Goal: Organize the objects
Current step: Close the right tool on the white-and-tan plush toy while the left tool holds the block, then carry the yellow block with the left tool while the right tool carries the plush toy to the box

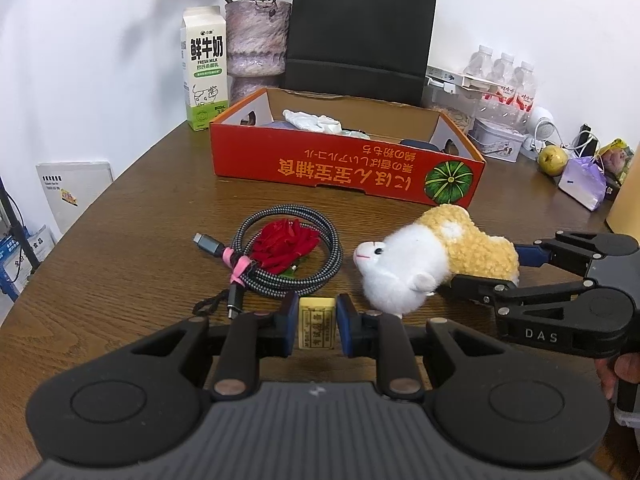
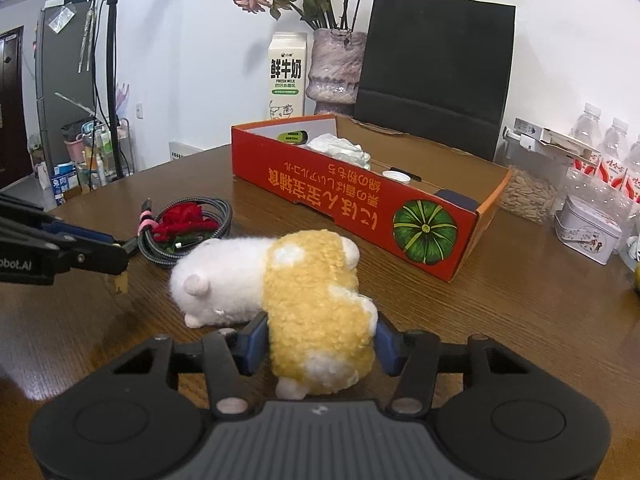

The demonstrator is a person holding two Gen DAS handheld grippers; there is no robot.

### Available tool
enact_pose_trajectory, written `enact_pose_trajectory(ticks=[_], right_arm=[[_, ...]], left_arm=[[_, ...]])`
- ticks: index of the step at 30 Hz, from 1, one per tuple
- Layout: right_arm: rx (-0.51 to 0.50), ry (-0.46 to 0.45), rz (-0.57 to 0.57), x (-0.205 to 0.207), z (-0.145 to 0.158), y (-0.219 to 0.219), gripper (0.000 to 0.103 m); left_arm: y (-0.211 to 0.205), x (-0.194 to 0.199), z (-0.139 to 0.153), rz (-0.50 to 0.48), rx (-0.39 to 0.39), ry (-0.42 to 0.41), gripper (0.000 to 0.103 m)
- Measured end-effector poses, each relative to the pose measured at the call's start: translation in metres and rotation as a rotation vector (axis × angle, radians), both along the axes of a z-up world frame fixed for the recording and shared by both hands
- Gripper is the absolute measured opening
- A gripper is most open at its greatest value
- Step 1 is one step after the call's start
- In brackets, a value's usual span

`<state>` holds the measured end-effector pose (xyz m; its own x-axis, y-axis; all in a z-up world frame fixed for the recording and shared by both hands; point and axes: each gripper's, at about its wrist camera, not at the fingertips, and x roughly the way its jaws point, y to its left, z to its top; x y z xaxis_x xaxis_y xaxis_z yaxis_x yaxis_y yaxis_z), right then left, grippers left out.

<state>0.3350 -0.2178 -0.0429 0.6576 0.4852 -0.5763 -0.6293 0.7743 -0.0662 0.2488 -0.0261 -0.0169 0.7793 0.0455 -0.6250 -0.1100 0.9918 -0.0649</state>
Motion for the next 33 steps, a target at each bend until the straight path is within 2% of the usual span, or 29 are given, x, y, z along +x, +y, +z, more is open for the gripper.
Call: enact_pose_trajectory(ticks=[14, 21, 24, 28, 33], right_arm=[[0.024, -0.056, -0.074, -0.033, 0.006, 0.001, 0.049], [0.041, -0.025, -0.107, -0.046, 0.003, 0.004, 0.049], [0.039, 0.001, -0.108, -0.047, -0.001, 0.006, 0.054], [-0.014, -0.006, -0.093, -0.046, -0.004, 0.015, 0.087], [-0.105, -0.03, -0.058, -0.04, -0.004, 0.029, 0.088]], left_arm=[[0.008, -0.009, 0.004, -0.023, -0.029, -0.027, 0.021], [0.013, -0.015, 0.002, -0.039, -0.042, -0.026, 0.021], [0.017, -0.019, 0.0, -0.043, -0.048, -0.021, 0.021], [0.021, -0.024, 0.0, -0.044, -0.05, -0.024, 0.021], [0.023, -0.027, 0.002, -0.039, -0.05, -0.031, 0.021]])
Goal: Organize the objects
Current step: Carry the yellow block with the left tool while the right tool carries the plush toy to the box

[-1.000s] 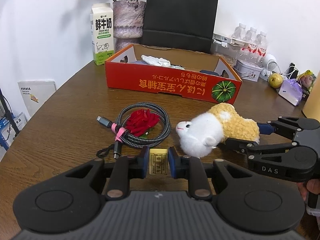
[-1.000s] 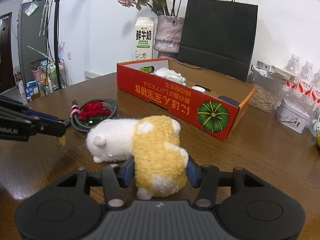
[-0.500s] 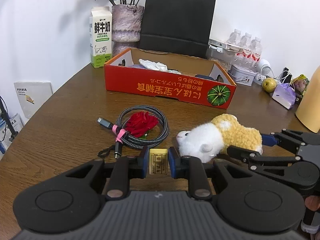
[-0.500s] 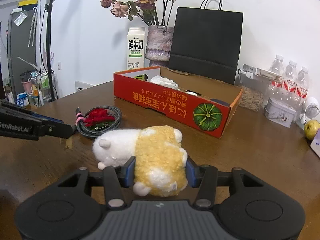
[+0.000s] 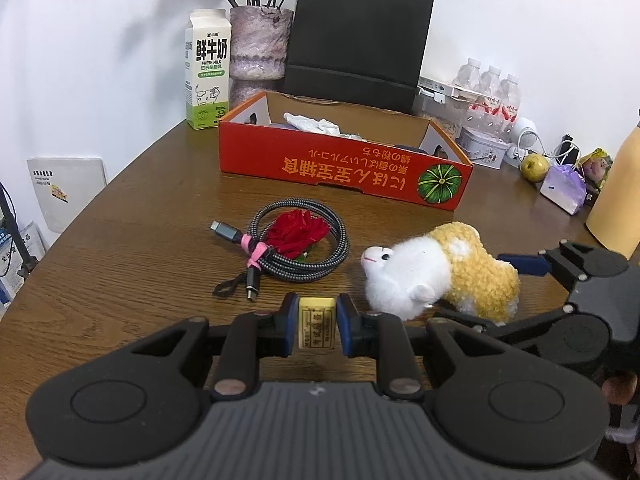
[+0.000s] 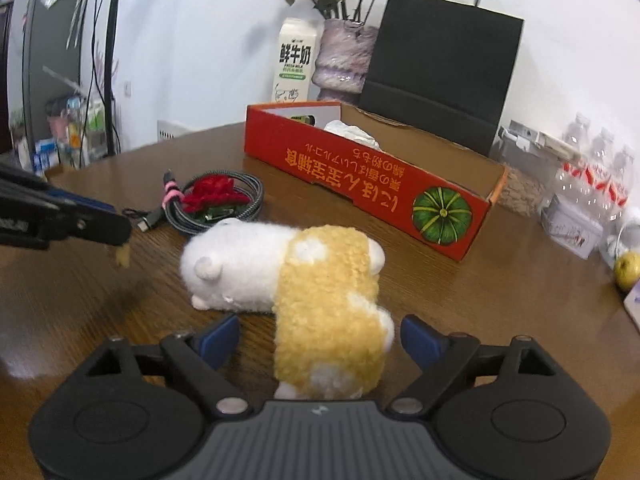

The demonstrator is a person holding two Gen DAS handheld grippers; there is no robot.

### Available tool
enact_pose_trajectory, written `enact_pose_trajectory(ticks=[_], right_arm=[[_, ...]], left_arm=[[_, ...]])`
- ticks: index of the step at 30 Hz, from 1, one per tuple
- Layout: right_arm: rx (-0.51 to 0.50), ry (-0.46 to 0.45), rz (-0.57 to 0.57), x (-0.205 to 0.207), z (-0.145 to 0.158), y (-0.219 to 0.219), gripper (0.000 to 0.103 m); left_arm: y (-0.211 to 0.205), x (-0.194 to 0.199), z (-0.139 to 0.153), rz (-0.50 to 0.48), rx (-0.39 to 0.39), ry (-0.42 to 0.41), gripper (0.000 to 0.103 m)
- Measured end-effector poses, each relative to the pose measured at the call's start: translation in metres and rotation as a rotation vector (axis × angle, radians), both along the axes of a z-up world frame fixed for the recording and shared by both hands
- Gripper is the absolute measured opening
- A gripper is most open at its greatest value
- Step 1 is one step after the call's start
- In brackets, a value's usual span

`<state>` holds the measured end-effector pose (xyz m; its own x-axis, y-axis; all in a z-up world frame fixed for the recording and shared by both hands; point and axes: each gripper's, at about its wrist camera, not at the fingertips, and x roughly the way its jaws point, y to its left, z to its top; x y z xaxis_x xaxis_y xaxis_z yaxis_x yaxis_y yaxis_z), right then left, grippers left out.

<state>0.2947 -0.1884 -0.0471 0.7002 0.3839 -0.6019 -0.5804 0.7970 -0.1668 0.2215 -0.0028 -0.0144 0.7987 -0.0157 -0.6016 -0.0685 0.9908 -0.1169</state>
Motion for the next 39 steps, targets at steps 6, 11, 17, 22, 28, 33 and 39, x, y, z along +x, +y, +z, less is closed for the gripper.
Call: enact_pose_trajectory(ticks=[6, 11, 17, 22, 28, 33, 39], right_arm=[[-0.021, -0.016, -0.012, 0.008, 0.006, 0.003, 0.085], [-0.032, -0.005, -0.018, 0.01, 0.003, 0.005, 0.052], [0.014, 0.007, -0.028, 0.01, 0.005, 0.0, 0.049], [0.038, -0.001, -0.051, 0.004, 0.006, -0.001, 0.048], [0.086, -0.019, -0.092, 0.002, 0.013, -0.003, 0.047], [0.105, -0.044, -0.105, 0.001, 0.023, 0.0, 0.047], [0.129, -0.072, -0.123, 0.008, 0.034, 0.008, 0.047]], left_arm=[[0.001, 0.001, 0.0, 0.006, -0.004, 0.002, 0.021], [0.0, 0.003, -0.002, 0.004, -0.004, 0.007, 0.021], [-0.001, 0.004, -0.002, -0.001, 0.002, 0.006, 0.021], [-0.002, 0.006, 0.001, -0.006, 0.004, 0.001, 0.021], [-0.002, 0.01, 0.008, -0.012, 0.01, -0.015, 0.021], [-0.002, 0.018, 0.017, -0.019, 0.018, -0.038, 0.021], [0.0, 0.031, 0.026, -0.027, 0.025, -0.062, 0.021]])
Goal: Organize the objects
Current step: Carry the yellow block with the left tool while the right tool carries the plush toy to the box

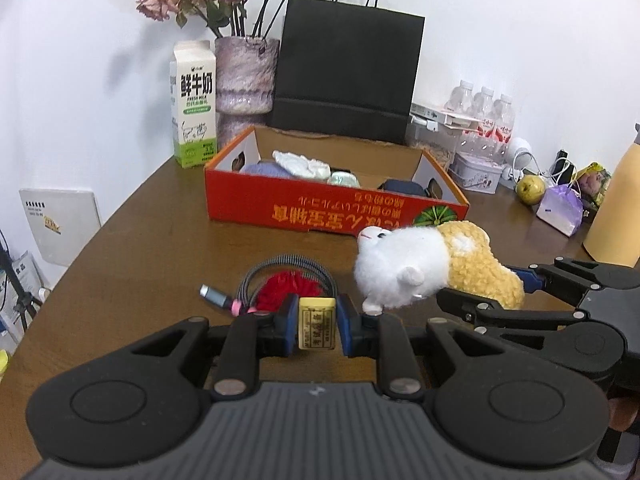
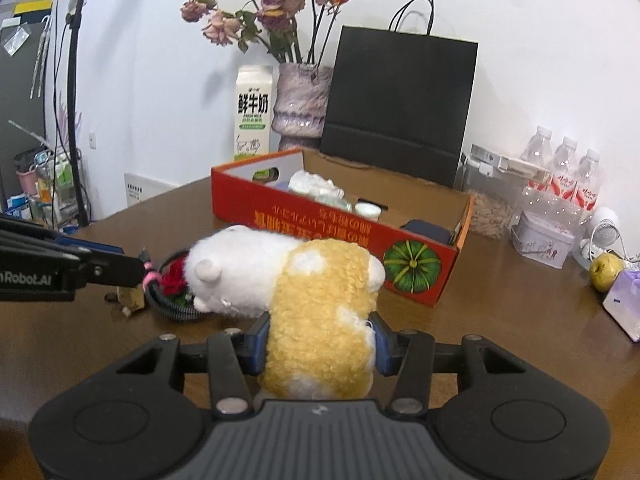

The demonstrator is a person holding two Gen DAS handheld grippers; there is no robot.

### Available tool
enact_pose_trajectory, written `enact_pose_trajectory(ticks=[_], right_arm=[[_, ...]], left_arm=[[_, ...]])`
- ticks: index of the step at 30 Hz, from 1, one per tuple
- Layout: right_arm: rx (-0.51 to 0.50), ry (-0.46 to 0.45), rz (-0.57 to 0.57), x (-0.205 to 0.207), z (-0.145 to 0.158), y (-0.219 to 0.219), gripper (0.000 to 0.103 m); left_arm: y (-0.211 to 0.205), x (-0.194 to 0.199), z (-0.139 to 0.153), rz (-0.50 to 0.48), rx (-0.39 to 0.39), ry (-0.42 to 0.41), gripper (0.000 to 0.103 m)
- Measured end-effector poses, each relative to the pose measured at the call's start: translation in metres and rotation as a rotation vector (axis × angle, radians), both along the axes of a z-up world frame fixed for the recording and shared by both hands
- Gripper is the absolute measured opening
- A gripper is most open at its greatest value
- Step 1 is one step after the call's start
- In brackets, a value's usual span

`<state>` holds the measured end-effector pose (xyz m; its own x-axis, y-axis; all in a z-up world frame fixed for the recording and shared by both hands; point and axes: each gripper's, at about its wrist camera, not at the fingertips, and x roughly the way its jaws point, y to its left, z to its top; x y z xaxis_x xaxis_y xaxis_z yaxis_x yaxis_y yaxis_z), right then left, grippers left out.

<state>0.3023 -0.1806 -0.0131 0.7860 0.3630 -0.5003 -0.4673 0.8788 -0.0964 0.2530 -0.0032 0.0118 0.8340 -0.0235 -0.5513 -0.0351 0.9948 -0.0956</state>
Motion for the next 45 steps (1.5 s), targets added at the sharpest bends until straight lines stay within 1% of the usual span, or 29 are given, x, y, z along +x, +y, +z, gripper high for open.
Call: enact_pose_trajectory(ticks=[6, 15, 22, 29, 37, 45], right_arm=[[0.024, -0.014, -0.028, 0.015, 0.007, 0.007, 0.047], [0.05, -0.043, -0.075, 0.045, 0.018, 0.014, 0.047], [0.091, -0.048, -0.104, 0.077, 0.023, 0.016, 0.047], [0.126, -0.055, -0.111, 0.107, 0.027, 0.022, 0.047], [0.124, -0.055, -0.119, 0.145, 0.029, 0.026, 0.047], [0.109, -0.059, -0.121, 0.178, 0.028, 0.033, 0.047]], left_arm=[[0.004, 0.02, 0.009, -0.002, -0.005, -0.027, 0.021], [0.01, 0.062, 0.021, 0.0, -0.016, -0.059, 0.021], [0.013, 0.095, 0.025, 0.008, -0.025, -0.085, 0.021], [0.012, 0.129, 0.026, 0.0, -0.03, -0.103, 0.021], [0.018, 0.168, 0.026, 0.006, -0.041, -0.111, 0.021], [0.019, 0.205, 0.025, 0.001, -0.033, -0.119, 0.021]])
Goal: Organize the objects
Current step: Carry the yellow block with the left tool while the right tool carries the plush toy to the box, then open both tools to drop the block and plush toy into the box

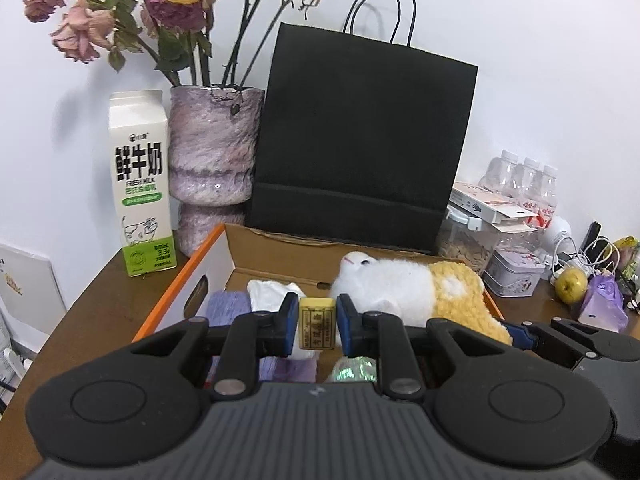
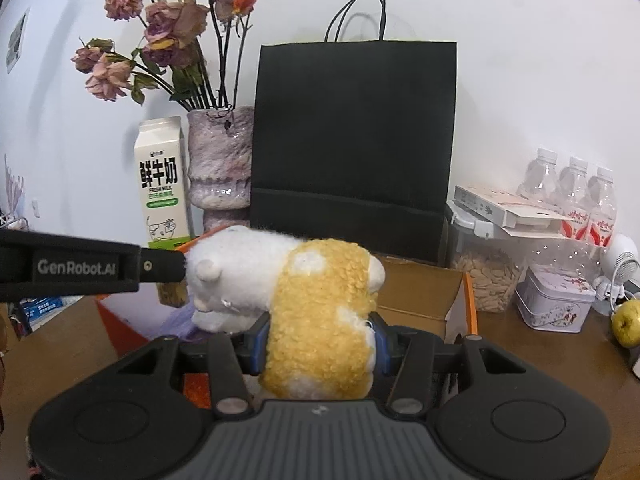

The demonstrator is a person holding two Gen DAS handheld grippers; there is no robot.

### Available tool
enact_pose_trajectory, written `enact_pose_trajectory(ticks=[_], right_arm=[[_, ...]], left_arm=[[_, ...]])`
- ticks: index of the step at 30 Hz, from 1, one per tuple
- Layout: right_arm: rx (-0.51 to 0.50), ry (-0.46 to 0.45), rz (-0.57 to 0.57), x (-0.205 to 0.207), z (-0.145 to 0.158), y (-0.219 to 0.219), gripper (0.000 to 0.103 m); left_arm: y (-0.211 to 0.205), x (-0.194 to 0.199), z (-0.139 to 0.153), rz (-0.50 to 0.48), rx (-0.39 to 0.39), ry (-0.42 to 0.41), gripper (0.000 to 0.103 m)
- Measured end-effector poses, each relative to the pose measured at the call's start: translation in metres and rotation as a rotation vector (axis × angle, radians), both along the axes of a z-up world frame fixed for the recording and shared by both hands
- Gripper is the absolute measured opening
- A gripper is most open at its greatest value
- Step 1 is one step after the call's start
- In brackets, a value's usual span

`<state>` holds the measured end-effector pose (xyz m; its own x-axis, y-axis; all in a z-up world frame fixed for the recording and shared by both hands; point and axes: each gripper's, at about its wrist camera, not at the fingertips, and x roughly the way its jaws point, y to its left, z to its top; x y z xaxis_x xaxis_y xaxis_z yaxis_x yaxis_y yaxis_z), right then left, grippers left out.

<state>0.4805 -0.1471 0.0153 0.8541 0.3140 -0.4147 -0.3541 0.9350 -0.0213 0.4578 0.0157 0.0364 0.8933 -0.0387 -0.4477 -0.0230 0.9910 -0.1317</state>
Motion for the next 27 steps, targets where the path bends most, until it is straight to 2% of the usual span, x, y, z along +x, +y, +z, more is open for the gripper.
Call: enact_pose_trajectory(ticks=[17, 24, 26, 27], right_arm=[[-0.022, 0.039, -0.033, 0.054, -0.009, 0.001, 0.048], [-0.037, 0.058, -0.037, 0.062, -0.015, 0.002, 0.049], [-0.031, 0.071, -0.03, 0.063, -0.017, 0.002, 0.053], [-0.025, 0.074, -0.026, 0.063, -0.017, 0.001, 0.056]], left_arm=[[0.003, 0.063, -0.013, 0.007, 0.025, 0.019, 0.021], [0.008, 0.072, -0.019, 0.016, 0.016, 0.041, 0.022], [0.008, 0.072, -0.02, 0.011, 0.017, 0.037, 0.036], [0.008, 0.072, -0.02, 0.01, 0.02, 0.038, 0.062]])
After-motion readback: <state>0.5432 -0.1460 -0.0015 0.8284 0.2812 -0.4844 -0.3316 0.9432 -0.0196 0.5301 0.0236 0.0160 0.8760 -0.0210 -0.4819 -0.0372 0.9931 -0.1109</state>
